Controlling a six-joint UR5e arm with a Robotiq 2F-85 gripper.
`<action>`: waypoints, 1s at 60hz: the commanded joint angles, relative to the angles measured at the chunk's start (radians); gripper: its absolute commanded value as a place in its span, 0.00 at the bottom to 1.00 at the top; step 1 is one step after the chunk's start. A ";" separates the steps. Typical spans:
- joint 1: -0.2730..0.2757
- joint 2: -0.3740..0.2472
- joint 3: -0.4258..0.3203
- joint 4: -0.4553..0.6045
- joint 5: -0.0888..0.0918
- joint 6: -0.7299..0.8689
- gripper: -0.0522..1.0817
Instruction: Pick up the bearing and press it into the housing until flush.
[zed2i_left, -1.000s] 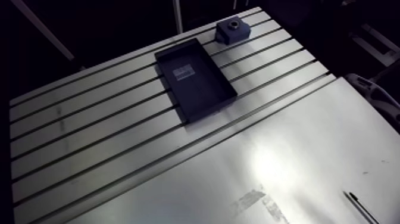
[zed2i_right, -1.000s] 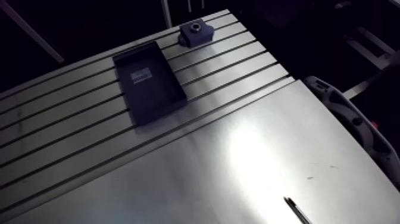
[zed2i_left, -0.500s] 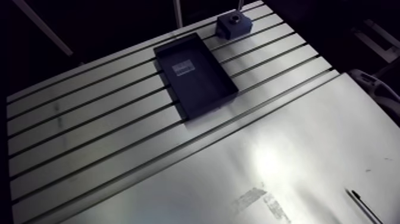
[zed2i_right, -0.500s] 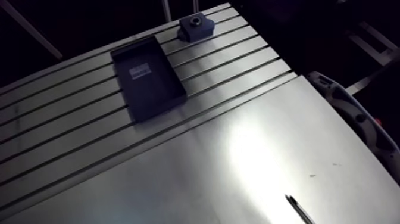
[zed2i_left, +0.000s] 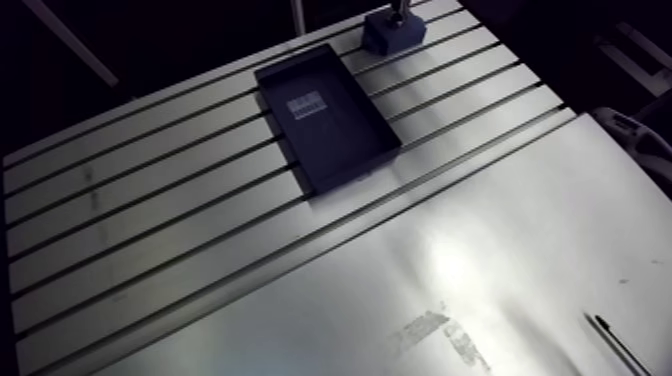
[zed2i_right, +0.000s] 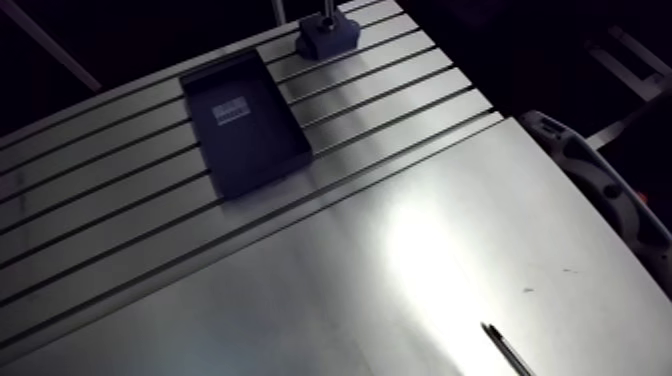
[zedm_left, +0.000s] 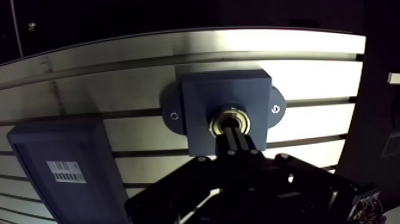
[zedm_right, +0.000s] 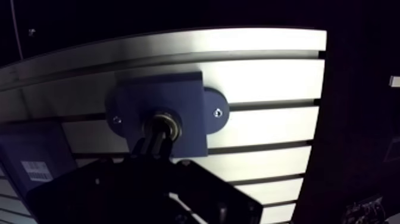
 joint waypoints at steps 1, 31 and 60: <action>0.000 0.009 -0.001 -0.004 -0.001 -0.001 1.00; 0.000 0.009 -0.001 -0.005 -0.001 -0.001 1.00; 0.000 0.020 -0.002 -0.005 -0.001 -0.001 1.00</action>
